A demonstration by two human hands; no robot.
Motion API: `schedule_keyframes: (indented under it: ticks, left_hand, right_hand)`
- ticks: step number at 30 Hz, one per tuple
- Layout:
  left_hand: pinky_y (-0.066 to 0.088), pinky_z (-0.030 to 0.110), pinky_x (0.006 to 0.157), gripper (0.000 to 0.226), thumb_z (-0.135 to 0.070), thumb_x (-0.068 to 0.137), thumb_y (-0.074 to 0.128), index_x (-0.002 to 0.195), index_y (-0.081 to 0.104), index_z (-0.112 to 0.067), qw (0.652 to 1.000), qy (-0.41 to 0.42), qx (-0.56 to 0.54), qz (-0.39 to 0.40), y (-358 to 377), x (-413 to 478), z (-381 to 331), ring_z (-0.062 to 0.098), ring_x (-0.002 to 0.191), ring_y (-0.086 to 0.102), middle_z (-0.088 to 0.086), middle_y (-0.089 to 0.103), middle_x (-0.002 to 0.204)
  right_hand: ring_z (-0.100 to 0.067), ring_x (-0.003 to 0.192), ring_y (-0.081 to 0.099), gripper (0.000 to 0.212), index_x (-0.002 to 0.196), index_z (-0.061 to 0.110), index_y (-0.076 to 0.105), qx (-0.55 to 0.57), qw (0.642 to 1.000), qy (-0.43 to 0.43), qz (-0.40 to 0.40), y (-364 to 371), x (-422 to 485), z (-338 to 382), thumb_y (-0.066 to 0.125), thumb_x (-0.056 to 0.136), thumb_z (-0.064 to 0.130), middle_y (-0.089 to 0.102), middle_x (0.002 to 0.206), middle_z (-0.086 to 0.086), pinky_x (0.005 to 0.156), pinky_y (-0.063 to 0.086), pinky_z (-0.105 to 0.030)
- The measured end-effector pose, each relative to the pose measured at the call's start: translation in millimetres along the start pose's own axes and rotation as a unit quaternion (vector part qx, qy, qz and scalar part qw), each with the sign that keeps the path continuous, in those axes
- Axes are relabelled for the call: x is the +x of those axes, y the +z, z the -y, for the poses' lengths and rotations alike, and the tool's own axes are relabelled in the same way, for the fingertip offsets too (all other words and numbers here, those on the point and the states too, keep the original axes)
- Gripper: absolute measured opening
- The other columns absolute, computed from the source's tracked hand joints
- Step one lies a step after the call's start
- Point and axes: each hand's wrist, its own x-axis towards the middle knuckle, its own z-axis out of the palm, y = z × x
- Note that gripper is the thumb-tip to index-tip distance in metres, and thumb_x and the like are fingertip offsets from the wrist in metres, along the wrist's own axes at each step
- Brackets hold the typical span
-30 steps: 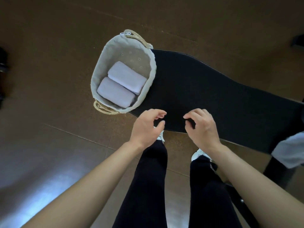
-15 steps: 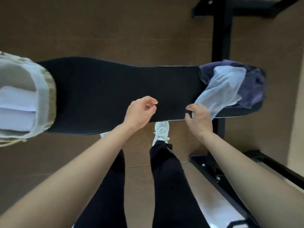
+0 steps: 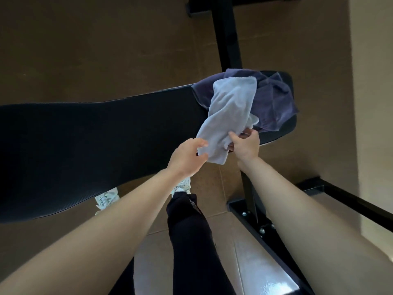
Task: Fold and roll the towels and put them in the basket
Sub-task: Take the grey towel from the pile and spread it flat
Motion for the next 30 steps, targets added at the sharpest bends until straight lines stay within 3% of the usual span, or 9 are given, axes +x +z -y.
schedule_keyframes:
  ticks: [2,4,8,12,17,20,24,27,30]
  left_hand:
    - [0.053,0.042,0.099,0.049,-0.029,0.094,0.065,0.142,0.054,-0.028,1.0,0.015,-0.002,-0.023,6,9,-12,0.014,0.121,0.056,-0.008,0.053,0.137]
    - [0.054,0.04,0.095,0.059,-0.03,0.093,0.068,0.148,0.046,-0.027,0.998,0.034,-0.018,-0.058,7,18,-23,0.014,0.124,0.053,-0.006,0.046,0.145]
    - [0.051,0.034,0.092,0.06,-0.031,0.094,0.068,0.148,0.043,-0.029,0.985,0.079,-0.06,-0.143,-5,35,-46,0.013,0.124,0.053,-0.005,0.044,0.146]
    - [0.049,0.037,0.09,0.047,-0.029,0.098,0.06,0.143,0.049,-0.024,0.977,0.135,0.082,-0.142,-23,60,-69,0.021,0.125,0.049,-0.001,0.047,0.144]
    - [0.04,0.048,0.11,0.054,-0.029,0.099,0.057,0.151,0.043,-0.024,0.902,0.269,0.331,-0.063,-30,102,-102,0.03,0.141,0.039,0.001,0.039,0.16]
    - [0.027,0.055,0.115,0.06,-0.033,0.1,0.056,0.156,0.035,-0.029,0.909,0.211,0.357,-0.026,-26,125,-120,0.032,0.149,0.028,0.0,0.034,0.164]
    - [0.031,0.056,0.11,0.037,-0.034,0.099,0.058,0.136,0.058,-0.029,0.905,0.181,0.384,-0.033,-31,135,-125,0.032,0.128,0.05,0.005,0.061,0.132]
    - [0.051,0.046,0.092,0.02,-0.026,0.098,0.064,0.117,0.063,-0.02,0.928,0.248,0.263,-0.094,-39,123,-109,0.023,0.095,0.066,0.004,0.071,0.104]
    - [0.046,0.031,0.079,0.011,-0.022,0.098,0.065,0.107,0.066,-0.017,0.938,0.259,0.207,-0.102,-44,104,-94,0.018,0.084,0.065,0.004,0.072,0.095]
  right_hand:
    - [-0.019,0.092,0.07,0.029,0.109,0.005,0.064,-0.058,0.997,-0.041,0.009,-2,-4,5,0.076,0.084,0.013,0.071,0.1,-0.004,0.079,0.057,-0.028]
    - [-0.008,0.072,0.059,0.012,0.089,0.006,0.063,-0.121,0.985,-0.118,0.027,-7,-16,12,0.072,0.083,0.01,0.065,0.081,0.001,0.066,0.045,-0.019]
    - [-0.009,0.061,0.041,0.018,0.076,0.012,0.049,-0.235,0.938,-0.231,0.104,-14,-38,10,0.066,0.081,0.009,0.049,0.066,0.004,0.057,0.034,-0.02]
    - [-0.018,0.074,0.052,0.011,0.081,0.013,0.054,-0.317,0.901,-0.219,0.198,-15,-35,3,0.064,0.082,0.01,0.058,0.08,0.0,0.064,0.039,-0.032]
    - [-0.035,0.112,0.046,0.02,0.102,0.012,0.066,-0.386,0.832,-0.343,0.204,-16,-31,-6,0.069,0.083,0.017,0.054,0.122,-0.011,0.094,0.046,-0.048]
    - [-0.034,0.126,0.034,0.027,0.116,0.021,0.066,-0.45,0.786,-0.34,0.252,-21,-33,-2,0.062,0.09,0.025,0.043,0.138,-0.007,0.098,0.041,-0.049]
    - [-0.033,0.132,0.026,0.034,0.127,0.031,0.063,-0.521,0.719,-0.338,0.313,-26,-36,-4,0.055,0.095,0.027,0.036,0.152,0.0,0.106,0.033,-0.049]
    - [-0.029,0.128,0.032,0.029,0.119,0.029,0.069,-0.489,0.755,-0.302,0.316,-28,-33,-9,0.056,0.094,0.026,0.047,0.142,0.005,0.104,0.036,-0.048]
    - [-0.02,0.109,0.047,0.021,0.098,0.026,0.074,-0.4,0.828,-0.305,0.247,-27,-32,-6,0.054,0.088,0.027,0.063,0.112,0.011,0.094,0.046,-0.043]
